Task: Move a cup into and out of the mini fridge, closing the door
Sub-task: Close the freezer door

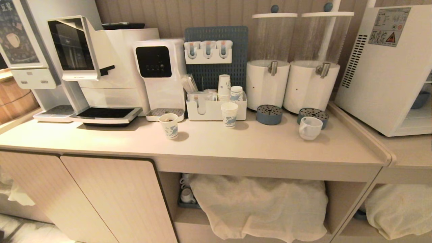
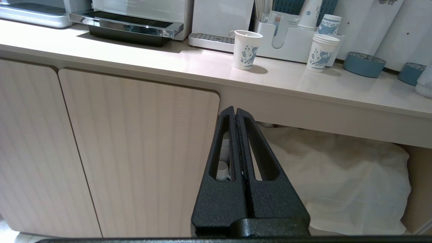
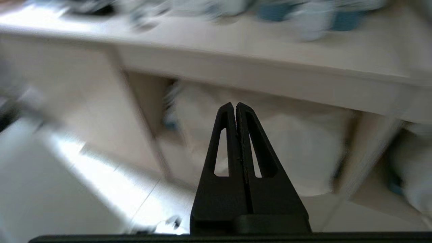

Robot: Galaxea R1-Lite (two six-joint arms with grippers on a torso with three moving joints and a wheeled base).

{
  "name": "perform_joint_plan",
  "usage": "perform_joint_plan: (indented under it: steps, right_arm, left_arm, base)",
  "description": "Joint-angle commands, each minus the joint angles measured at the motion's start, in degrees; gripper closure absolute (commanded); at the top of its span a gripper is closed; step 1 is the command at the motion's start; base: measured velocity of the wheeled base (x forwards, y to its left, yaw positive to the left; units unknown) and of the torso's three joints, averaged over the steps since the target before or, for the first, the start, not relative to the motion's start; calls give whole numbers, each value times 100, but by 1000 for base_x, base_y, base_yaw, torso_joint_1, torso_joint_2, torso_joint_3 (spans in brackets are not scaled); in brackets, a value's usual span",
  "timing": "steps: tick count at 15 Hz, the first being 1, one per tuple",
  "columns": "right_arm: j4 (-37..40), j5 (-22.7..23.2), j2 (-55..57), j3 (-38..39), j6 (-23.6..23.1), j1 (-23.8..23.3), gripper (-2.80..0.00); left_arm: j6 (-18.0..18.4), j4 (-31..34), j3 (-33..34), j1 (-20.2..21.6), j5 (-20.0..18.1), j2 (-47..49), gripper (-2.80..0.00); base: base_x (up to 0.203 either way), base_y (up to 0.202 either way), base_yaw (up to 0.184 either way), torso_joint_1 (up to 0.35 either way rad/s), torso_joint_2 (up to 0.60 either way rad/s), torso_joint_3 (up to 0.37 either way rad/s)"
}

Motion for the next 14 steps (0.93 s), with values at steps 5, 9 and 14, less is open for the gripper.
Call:
perform_joint_plan:
  steps: [5, 9, 14]
  right_arm:
    - [-2824, -2259, -477, 2591, -152, 19, 0]
    - [-2251, -1696, -482, 2641, -523, 20, 0]
    - [-2219, -1725, -471, 2666, -344, 20, 0]
  left_arm:
    - [-7, -5, 229, 0, 1, -29, 0]
    - [-7, -5, 229, 0, 1, -29, 0]
    - [2, -5, 229, 0, 1, -29, 0]
  base:
    - [0, 0, 0, 0, 0, 0]
    - [0, 0, 0, 0, 0, 0]
    - [0, 0, 0, 0, 0, 0]
